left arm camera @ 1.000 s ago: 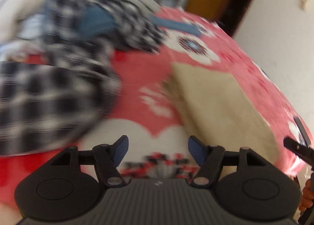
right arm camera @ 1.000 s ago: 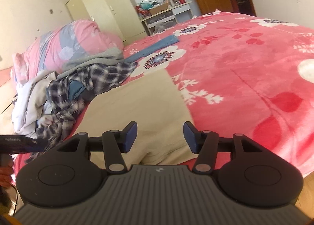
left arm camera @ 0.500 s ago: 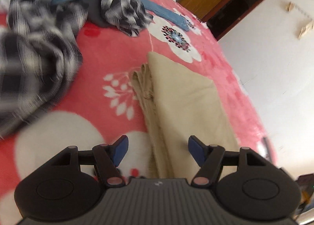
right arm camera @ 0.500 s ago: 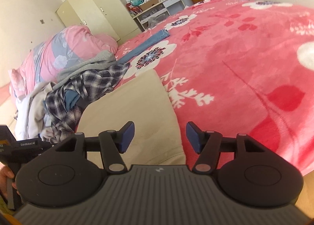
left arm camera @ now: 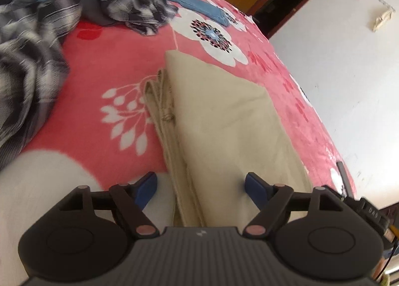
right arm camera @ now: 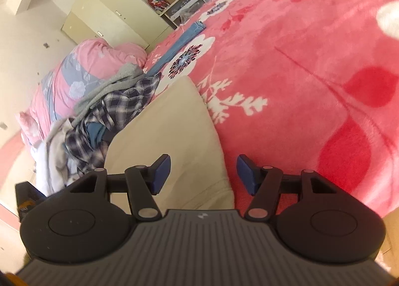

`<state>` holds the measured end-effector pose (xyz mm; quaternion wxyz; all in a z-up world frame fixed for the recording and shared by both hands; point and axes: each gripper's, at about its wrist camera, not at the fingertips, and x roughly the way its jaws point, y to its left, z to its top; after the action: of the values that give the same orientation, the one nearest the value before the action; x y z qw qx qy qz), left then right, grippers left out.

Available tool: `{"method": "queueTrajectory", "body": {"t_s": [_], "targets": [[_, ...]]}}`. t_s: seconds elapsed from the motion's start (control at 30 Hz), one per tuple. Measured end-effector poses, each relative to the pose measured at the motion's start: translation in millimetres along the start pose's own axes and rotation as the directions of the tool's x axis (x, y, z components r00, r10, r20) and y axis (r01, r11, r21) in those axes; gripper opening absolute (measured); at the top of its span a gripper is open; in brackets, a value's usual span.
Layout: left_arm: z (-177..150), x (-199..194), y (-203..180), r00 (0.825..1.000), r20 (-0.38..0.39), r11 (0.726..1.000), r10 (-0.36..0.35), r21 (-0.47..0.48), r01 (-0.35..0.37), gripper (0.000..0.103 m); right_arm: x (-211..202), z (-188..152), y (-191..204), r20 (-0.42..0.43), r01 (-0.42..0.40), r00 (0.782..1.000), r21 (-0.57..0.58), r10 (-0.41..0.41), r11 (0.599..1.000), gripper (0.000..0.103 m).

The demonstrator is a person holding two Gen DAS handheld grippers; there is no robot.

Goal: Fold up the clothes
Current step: 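Lower both grippers to the folded trousers' edge, fingers open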

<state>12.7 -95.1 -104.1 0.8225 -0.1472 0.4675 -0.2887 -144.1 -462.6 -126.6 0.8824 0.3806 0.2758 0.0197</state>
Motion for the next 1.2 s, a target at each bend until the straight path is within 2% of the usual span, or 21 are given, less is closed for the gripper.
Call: {"method": "queueTrajectory", "body": {"t_s": [0.17,0.37,0.43,0.57,0.8,1.2], "targets": [[11,15,-14,0.999,-0.017,0.996,0.044,0.08,-0.042,0.082,29,29,-14,-0.074,-0.081,0.994,0.066,0.086,0.995,0.059],[15,24,-25,0.996,-0.023,0.987,0.083,0.138,-0.079,0.085,97,71,-19,-0.236,-0.172,0.95,0.141,0.202,0.975,0.059],[13,24,-27,0.996,-0.015,0.985,0.092,0.148,-0.089,0.085,117,78,-14,-0.256,-0.188,0.941,0.146,0.221,0.971,0.059],[9,23,-29,0.995,0.004,0.981,0.104,0.165,-0.103,0.085,141,86,-7,-0.256,-0.203,0.936,0.172,0.243,0.964,0.059],[10,24,-33,0.992,0.006,0.974,0.125,0.188,-0.124,0.085,124,81,-17,-0.29,-0.248,0.909,0.202,0.3,0.947,0.058],[4,24,-40,0.987,0.038,0.961,0.155,0.224,-0.16,0.085,94,65,-21,-0.349,-0.264,0.884,0.173,0.31,0.949,0.058]]}}
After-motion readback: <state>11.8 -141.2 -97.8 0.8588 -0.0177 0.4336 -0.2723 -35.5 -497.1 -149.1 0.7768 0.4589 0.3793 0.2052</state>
